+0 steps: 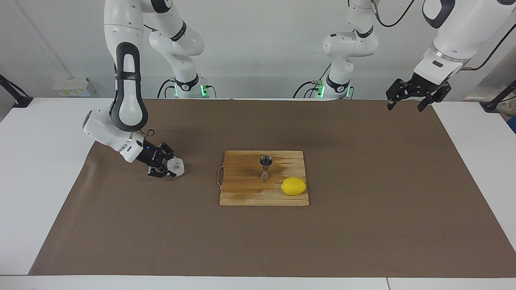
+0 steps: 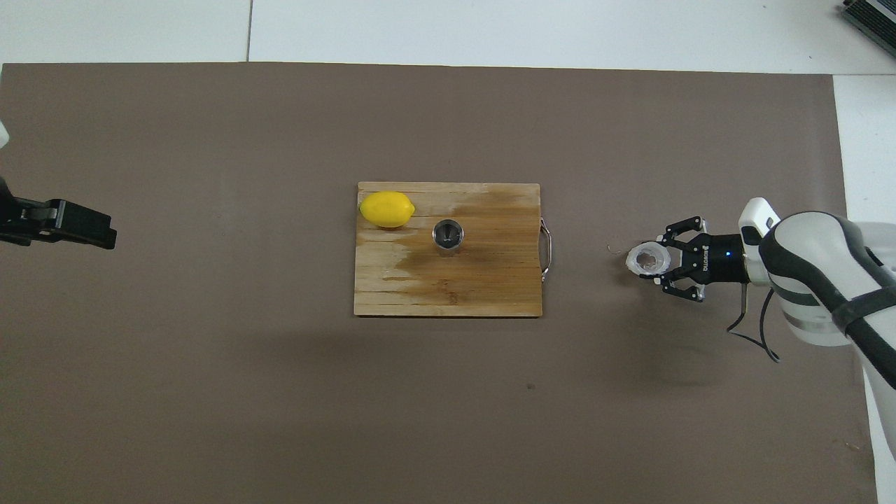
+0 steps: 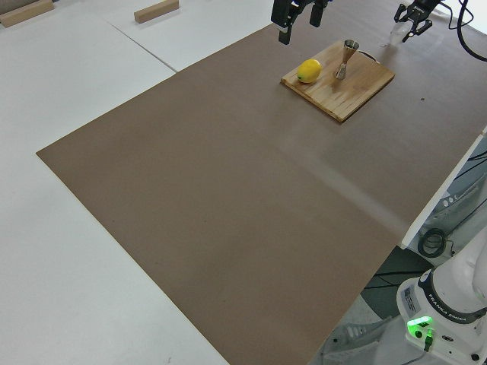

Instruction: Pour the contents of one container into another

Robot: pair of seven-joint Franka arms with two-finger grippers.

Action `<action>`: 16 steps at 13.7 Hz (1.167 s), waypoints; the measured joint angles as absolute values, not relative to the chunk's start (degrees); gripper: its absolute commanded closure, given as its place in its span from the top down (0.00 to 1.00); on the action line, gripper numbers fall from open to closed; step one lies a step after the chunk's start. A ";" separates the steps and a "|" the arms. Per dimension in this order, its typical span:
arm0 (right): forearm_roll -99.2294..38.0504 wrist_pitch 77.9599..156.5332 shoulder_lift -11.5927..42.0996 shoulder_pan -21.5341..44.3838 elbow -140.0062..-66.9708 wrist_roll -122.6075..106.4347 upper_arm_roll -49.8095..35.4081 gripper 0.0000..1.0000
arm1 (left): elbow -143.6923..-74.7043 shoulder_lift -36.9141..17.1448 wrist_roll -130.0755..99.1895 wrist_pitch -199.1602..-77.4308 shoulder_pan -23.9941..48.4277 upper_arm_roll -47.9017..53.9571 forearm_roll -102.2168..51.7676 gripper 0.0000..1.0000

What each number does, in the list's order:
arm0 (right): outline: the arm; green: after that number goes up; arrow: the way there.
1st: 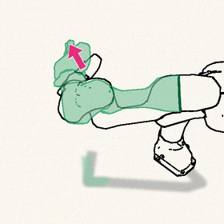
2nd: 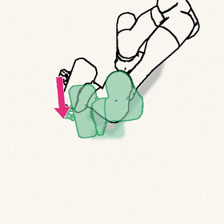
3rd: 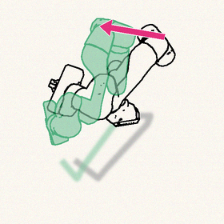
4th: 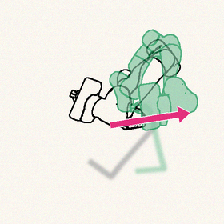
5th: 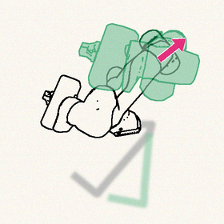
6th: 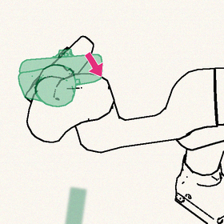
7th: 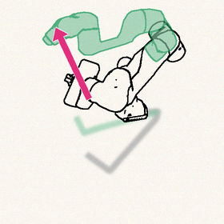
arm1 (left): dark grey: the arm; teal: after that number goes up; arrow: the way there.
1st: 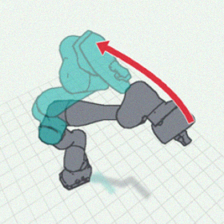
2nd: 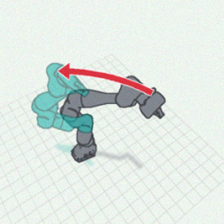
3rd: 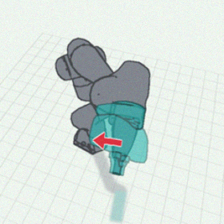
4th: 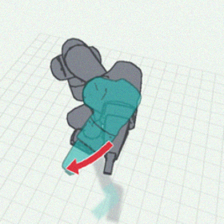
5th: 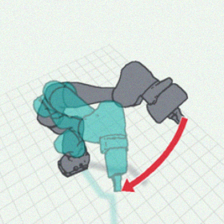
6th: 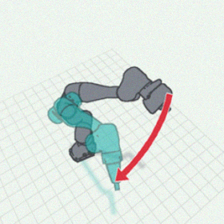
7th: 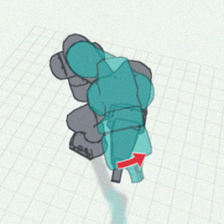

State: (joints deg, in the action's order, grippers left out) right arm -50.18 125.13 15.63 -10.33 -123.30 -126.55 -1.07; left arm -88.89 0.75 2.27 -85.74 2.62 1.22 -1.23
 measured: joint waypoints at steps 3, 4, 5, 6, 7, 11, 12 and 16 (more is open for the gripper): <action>-50.27 125.12 15.17 -10.31 -122.90 -126.02 -1.10 1.00 | -88.89 0.75 2.27 -85.74 2.62 1.22 -1.23 1.00; -50.27 124.91 14.53 -10.28 -122.77 -124.95 -1.12 1.00 | -88.89 0.75 2.27 -85.74 2.62 1.22 -1.23 1.00; -50.01 123.78 13.37 -10.19 -122.62 -122.72 -1.14 1.00 | -88.89 0.75 2.27 -85.74 2.62 1.22 -1.23 1.00; -48.90 121.66 11.91 -10.09 -122.46 -119.01 -1.17 1.00 | -88.89 0.75 2.27 -85.74 2.62 1.22 -1.23 1.00; -46.46 119.29 10.27 -10.08 -122.24 -113.86 -1.24 1.00 | -88.89 0.75 2.27 -85.73 2.62 1.22 -1.23 1.00; -34.76 113.32 3.40 -9.60 -121.74 -89.63 -1.56 1.00 | -88.89 0.75 2.27 -85.73 2.62 1.22 -1.23 1.00; -32.46 113.32 2.70 -9.12 -121.75 -85.12 -1.58 1.00 | -88.89 0.75 2.27 -85.73 2.62 1.22 -1.23 1.00; -20.00 115.44 2.89 -5.29 -121.68 -65.26 -1.65 1.00 | -88.89 0.75 2.27 -85.73 2.62 1.22 -1.23 1.00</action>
State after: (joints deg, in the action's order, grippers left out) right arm -20.00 115.44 2.89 -5.29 -121.68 -65.26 -1.65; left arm -88.89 0.75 2.27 -85.73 2.62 1.22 -1.23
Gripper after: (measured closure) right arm 0.000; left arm 0.000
